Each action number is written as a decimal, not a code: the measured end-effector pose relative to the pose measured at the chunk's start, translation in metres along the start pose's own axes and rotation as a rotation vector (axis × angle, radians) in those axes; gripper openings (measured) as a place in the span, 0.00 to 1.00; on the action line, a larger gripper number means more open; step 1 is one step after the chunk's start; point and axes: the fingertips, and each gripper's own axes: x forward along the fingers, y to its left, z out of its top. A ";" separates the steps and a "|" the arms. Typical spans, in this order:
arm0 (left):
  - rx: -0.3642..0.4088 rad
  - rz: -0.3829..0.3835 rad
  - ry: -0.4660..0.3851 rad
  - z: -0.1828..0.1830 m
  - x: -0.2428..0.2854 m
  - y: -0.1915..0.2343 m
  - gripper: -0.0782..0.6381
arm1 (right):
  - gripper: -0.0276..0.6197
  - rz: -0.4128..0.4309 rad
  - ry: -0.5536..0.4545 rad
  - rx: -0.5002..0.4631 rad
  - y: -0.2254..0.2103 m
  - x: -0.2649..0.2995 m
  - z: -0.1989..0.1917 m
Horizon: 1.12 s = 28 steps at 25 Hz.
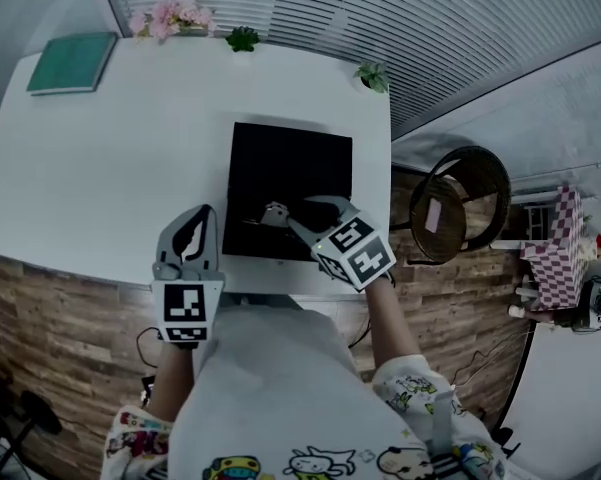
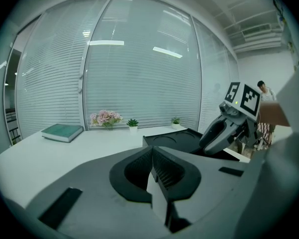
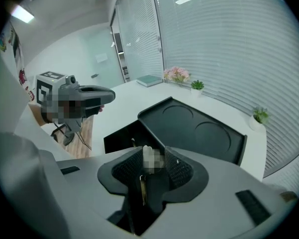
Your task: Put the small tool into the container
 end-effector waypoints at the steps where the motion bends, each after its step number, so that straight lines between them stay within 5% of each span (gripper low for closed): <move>1: 0.004 0.000 -0.007 0.003 -0.001 0.000 0.12 | 0.22 -0.015 -0.019 -0.004 -0.001 -0.005 0.004; 15: 0.081 -0.035 -0.132 0.059 -0.011 -0.004 0.12 | 0.22 -0.262 -0.350 0.005 -0.019 -0.079 0.055; 28: 0.073 -0.142 -0.170 0.078 -0.019 -0.038 0.12 | 0.07 -0.431 -0.604 0.056 -0.021 -0.141 0.053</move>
